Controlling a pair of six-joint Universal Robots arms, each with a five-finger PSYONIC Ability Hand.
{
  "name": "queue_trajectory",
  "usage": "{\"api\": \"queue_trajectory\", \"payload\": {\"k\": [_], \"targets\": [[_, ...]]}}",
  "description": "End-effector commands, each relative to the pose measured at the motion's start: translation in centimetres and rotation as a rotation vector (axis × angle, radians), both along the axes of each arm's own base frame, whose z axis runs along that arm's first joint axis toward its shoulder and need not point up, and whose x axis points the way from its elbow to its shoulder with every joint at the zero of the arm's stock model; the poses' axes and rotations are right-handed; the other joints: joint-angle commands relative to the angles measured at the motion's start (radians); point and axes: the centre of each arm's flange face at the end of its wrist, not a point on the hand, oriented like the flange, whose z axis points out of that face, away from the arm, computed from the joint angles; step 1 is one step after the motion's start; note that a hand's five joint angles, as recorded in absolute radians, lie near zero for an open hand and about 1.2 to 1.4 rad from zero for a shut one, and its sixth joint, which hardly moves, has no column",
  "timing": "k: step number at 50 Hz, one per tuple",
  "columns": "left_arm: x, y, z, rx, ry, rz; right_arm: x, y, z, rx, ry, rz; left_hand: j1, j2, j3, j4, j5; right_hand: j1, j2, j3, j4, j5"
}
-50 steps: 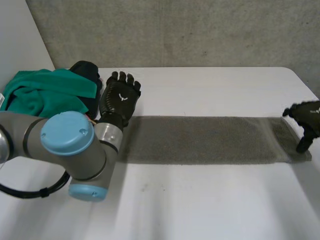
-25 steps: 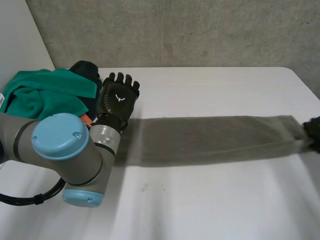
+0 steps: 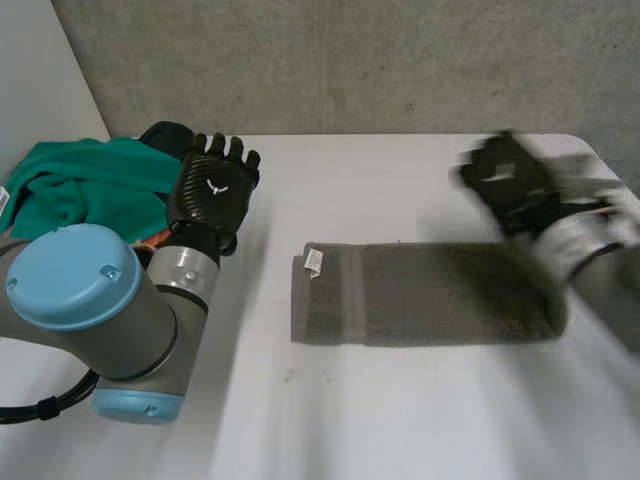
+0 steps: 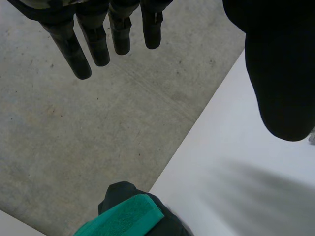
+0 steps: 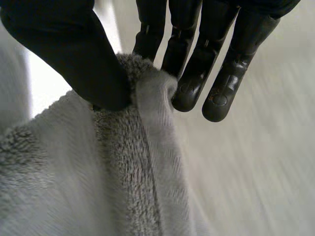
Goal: Fold the laundry.
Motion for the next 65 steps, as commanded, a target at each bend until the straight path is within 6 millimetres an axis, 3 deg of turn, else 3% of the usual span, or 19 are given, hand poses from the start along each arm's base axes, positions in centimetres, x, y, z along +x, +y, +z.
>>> {"api": "queue_trajectory", "payload": {"k": [1, 2, 3, 4, 5, 12, 14, 18, 25, 30, 33, 39, 43, 47, 51, 57, 58, 62, 65], "targets": [[0.1, 0.2, -0.2, 0.016, 0.013, -0.004, 9.5, 9.2, -6.3, 0.065, 0.065, 0.359, -0.017, -0.031, -0.038, -0.029, -0.047, 0.414, 0.219, 0.209, 0.205, 0.233], [0.1, 0.2, -0.3, 0.019, 0.013, -0.004, 9.8, 9.6, -7.2, 0.073, 0.083, 0.367, -0.017, -0.031, -0.038, -0.029, -0.047, 0.414, 0.219, 0.209, 0.205, 0.233], [0.1, 0.2, -0.4, 0.021, 0.014, -0.005, 9.9, 9.8, -7.8, 0.08, 0.099, 0.365, -0.017, -0.031, -0.038, -0.029, -0.047, 0.142, -0.053, -0.063, -0.067, -0.04], [0.0, 0.3, -0.4, 0.023, 0.014, -0.007, 9.9, 9.8, -8.4, 0.09, 0.115, 0.352, -0.017, -0.031, -0.038, -0.029, -0.047, -0.204, -0.399, -0.409, -0.413, -0.385], [0.0, 0.3, -0.5, 0.024, 0.013, -0.01, 9.6, 9.5, -9.0, 0.095, 0.133, 0.304, -0.017, -0.031, -0.038, -0.029, -0.047, -0.808, -1.003, -1.013, -1.017, -0.989], [-0.5, 0.7, -0.4, 0.019, 0.016, -0.028, 7.3, 6.7, -6.5, 0.157, 0.02, 0.073, -0.017, -0.031, -0.038, -0.029, -0.047, -0.808, -1.003, -1.013, -1.017, -0.989], [-0.8, 0.9, -0.3, 0.015, 0.018, -0.038, 4.3, 4.4, -5.3, 0.281, -0.101, -0.037, -0.017, -0.031, -0.038, -0.029, -0.047, -0.808, -1.003, -1.013, -1.017, -0.989], [-1.7, 1.8, 0.0, 0.004, 0.023, -0.073, 0.8, 3.1, -3.5, 0.486, -0.295, -0.137, -0.017, -0.031, -0.038, -0.029, -0.047, -0.808, -1.003, -1.013, -1.017, -0.989], [-3.6, 2.9, -0.4, 0.005, 0.02, -0.128, -3.9, 2.7, -5.8, 0.689, -0.243, -0.245, -0.017, -0.031, -0.038, -0.029, -0.047, -0.808, -1.003, -1.013, -1.017, -0.989], [-4.3, 3.5, -1.0, 0.017, 0.013, -0.151, -5.7, 2.3, -7.9, 0.713, -0.126, -0.294, -0.017, -0.031, -0.038, -0.029, -0.047, -0.441, -0.636, -0.645, -0.649, -0.622], [-4.3, 3.6, -1.1, 0.019, 0.01, -0.151, -5.8, 2.0, -9.0, 0.722, -0.092, -0.293, -0.017, -0.031, -0.038, -0.029, -0.047, 0.334, 0.139, 0.129, 0.125, 0.152], [-4.0, 3.6, -1.0, 0.022, 0.009, -0.146, -6.2, 0.3, -8.0, 0.613, -0.085, -0.352, -0.017, -0.031, -0.038, -0.029, -0.047, 0.414, 0.219, 0.209, 0.205, 0.233], [-3.8, 3.6, -0.7, 0.019, 0.014, -0.139, -5.5, -0.3, -4.9, 0.423, -0.062, -0.394, -0.017, -0.031, -0.038, -0.029, -0.047, 0.414, 0.219, 0.209, 0.205, 0.233], [-2.9, 3.1, 0.1, 0.007, 0.021, -0.111, -0.6, 2.3, -2.5, 0.268, -0.032, -0.236, -0.017, -0.031, -0.038, -0.029, -0.047, 0.414, 0.219, 0.209, 0.205, 0.233], [-1.6, 2.1, 0.3, 0.005, 0.025, -0.064, 6.8, 8.0, -3.6, 0.152, 0.016, 0.092, -0.014, -0.027, -0.034, -0.025, -0.044, 0.414, 0.219, 0.209, 0.205, 0.233], [-0.8, 1.3, 0.4, 0.014, 0.044, -0.011, 10.3, 12.8, -7.2, 0.182, 0.075, 0.294, -0.011, -0.024, -0.031, -0.022, -0.041, 0.414, 0.219, 0.209, 0.205, 0.233], [-0.8, 1.3, 0.4, 0.019, 0.052, -0.007, 10.3, 12.8, -7.7, 0.197, 0.08, 0.292, -0.011, -0.024, -0.031, -0.022, -0.041, 0.307, 0.112, 0.103, 0.098, 0.126], [-1.0, 1.3, 0.6, 0.023, 0.078, -0.018, 10.0, 12.7, -7.7, 0.307, -0.003, 0.243, -0.011, -0.024, -0.031, -0.022, -0.041, -0.808, -1.003, -1.013, -1.017, -0.989], [-1.4, 1.3, 0.9, 0.021, 0.102, -0.033, 9.5, 11.3, -5.8, 0.387, -0.151, 0.178, -0.008, -0.021, -0.028, -0.019, -0.038, -0.808, -1.003, -1.013, -1.017, -0.989]]}}
